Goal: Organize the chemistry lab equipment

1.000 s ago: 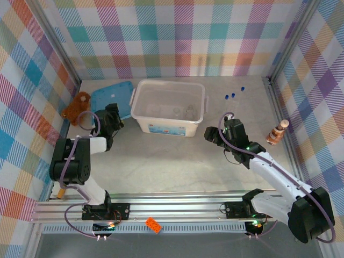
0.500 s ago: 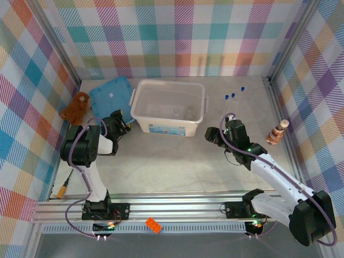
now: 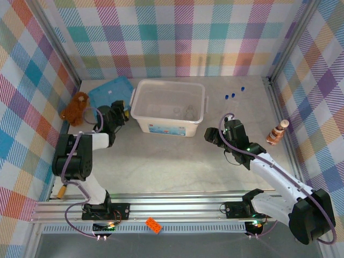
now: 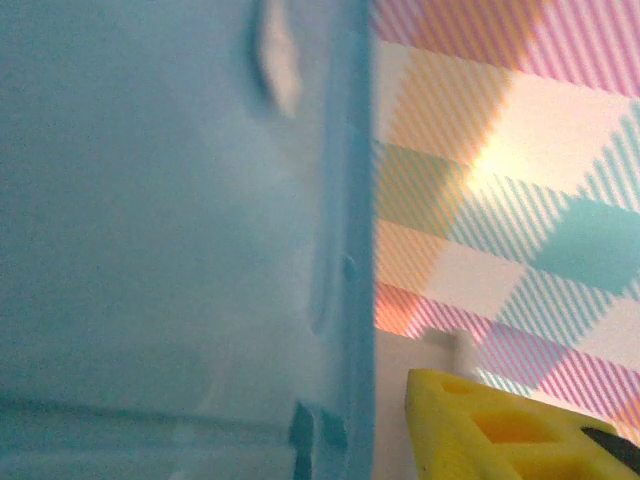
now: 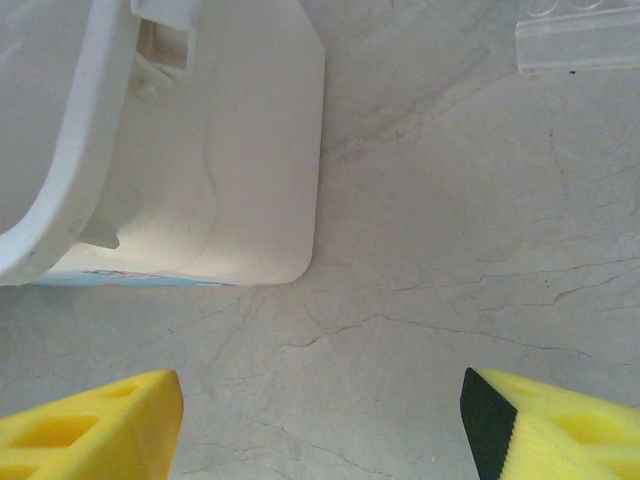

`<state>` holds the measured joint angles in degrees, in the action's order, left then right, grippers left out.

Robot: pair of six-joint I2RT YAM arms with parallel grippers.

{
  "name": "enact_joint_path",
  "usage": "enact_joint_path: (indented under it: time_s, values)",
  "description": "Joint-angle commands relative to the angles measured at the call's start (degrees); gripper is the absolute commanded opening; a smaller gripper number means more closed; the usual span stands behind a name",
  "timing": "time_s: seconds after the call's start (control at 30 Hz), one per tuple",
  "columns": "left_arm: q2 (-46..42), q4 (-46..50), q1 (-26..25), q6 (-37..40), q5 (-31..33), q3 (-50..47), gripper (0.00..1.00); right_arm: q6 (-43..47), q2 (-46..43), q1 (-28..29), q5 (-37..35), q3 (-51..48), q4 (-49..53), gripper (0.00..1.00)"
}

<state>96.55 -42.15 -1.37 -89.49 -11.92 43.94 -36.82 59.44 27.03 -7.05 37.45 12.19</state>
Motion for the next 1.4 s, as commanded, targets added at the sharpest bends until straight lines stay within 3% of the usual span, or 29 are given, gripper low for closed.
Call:
enact_joint_path:
  time_s: [0.0,0.13,0.37,0.7,1.0,1.37]
  values:
    - [-2.9,9.1,0.2,8.4,-2.4,6.5,0.46,-0.2,0.4,0.4,-0.3,0.6,0.0,0.75]
    - [-1.8,12.3,0.6,9.2,-3.5,10.9,0.37,0.0,0.1,0.4,-0.6,0.8,-0.1,0.75]
    - [-0.9,14.1,0.9,9.1,-3.1,11.4,0.30,0.4,-0.7,0.4,-1.2,1.2,0.7,0.75]
    - [1.2,12.1,1.5,7.8,-2.0,10.2,0.41,0.3,-0.7,0.4,-1.0,1.0,0.6,0.75]
    - [5.0,10.3,1.8,7.2,-0.6,10.9,0.31,0.2,-1.4,0.4,-1.3,0.8,1.2,0.75]
    - [7.7,10.2,2.7,9.3,1.6,12.3,0.30,0.2,-1.5,0.4,-1.5,0.7,1.3,0.75]
